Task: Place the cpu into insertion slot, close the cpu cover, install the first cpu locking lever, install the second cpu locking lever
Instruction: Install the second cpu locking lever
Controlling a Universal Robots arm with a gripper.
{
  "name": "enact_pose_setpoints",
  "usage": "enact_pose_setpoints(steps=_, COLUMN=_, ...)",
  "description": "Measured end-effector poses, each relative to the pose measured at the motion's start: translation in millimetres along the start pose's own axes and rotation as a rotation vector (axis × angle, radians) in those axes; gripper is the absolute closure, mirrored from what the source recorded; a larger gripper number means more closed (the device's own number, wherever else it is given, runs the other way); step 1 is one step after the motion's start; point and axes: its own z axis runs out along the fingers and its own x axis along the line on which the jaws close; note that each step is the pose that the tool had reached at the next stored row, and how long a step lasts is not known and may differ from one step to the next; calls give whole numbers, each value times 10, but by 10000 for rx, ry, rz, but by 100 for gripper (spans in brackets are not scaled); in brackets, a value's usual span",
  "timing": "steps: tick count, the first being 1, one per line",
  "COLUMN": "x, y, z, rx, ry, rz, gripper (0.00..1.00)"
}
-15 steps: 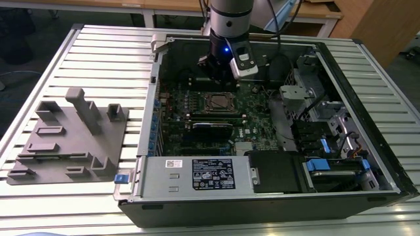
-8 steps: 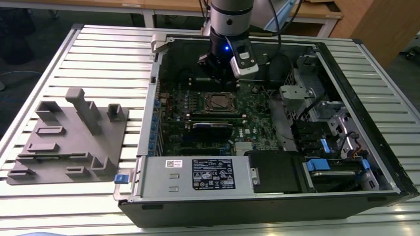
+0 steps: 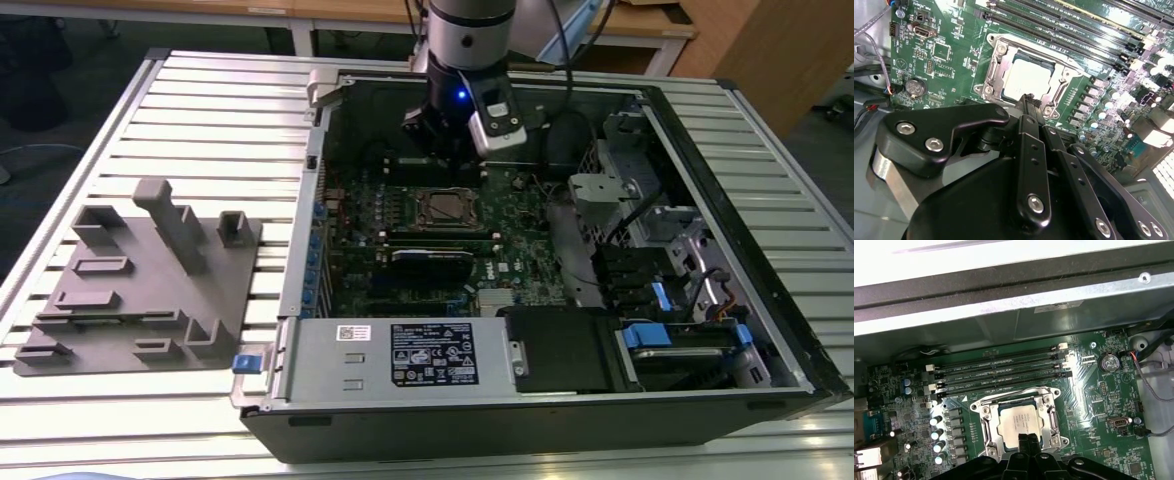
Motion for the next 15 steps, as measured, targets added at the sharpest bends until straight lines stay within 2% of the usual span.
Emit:
enact_pose_setpoints(steps=9, x=-1, y=-1, z=-7, rx=0, ry=1, rz=-1, gripper=89)
enact_pose_setpoints(steps=15, x=-9, y=-44, z=-10, rx=-1, ry=0, rz=-1, gripper=89)
